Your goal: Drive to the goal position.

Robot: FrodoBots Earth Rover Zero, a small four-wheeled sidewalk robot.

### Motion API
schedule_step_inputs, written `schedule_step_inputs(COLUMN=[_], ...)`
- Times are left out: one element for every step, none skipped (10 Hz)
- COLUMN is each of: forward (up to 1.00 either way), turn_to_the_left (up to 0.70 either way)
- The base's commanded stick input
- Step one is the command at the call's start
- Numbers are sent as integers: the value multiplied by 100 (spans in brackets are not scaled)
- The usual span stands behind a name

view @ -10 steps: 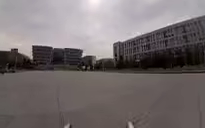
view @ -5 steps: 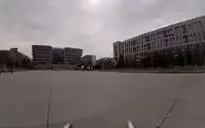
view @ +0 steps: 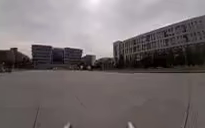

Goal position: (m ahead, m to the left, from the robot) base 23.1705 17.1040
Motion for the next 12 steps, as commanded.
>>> schedule_step_inputs(forward=[21,18,19,19,19,19,19,19,19,19,19,19], turn_to_the_left=[0,0,34,38,38,38,37,37,44,52,58,64])
